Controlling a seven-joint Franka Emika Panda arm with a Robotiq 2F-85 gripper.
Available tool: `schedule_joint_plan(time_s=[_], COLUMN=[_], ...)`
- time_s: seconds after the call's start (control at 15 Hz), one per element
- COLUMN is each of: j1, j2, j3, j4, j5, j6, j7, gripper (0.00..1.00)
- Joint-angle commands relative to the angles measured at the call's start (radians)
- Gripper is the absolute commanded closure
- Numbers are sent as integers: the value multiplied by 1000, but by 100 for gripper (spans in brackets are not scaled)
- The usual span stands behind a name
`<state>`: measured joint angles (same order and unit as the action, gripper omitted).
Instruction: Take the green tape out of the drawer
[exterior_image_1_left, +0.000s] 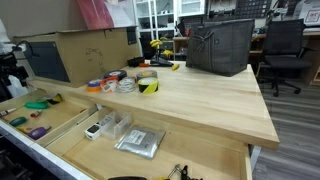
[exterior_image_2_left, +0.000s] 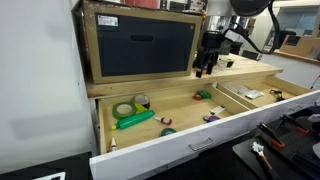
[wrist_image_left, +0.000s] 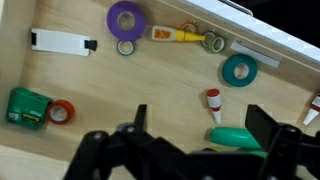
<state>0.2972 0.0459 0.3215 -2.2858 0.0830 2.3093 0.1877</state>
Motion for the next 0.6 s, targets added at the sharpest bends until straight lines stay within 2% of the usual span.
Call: schedule_joint_plan(time_s=[0.0,0.27,0.53], j1=[43,79,105], j2=[110,218,331], j3=[15,-1,-12], j4=[36,74,135], j5=[-22,2,11], j6=[77,127,123], j7=[105,221,253], gripper=[0,0,0])
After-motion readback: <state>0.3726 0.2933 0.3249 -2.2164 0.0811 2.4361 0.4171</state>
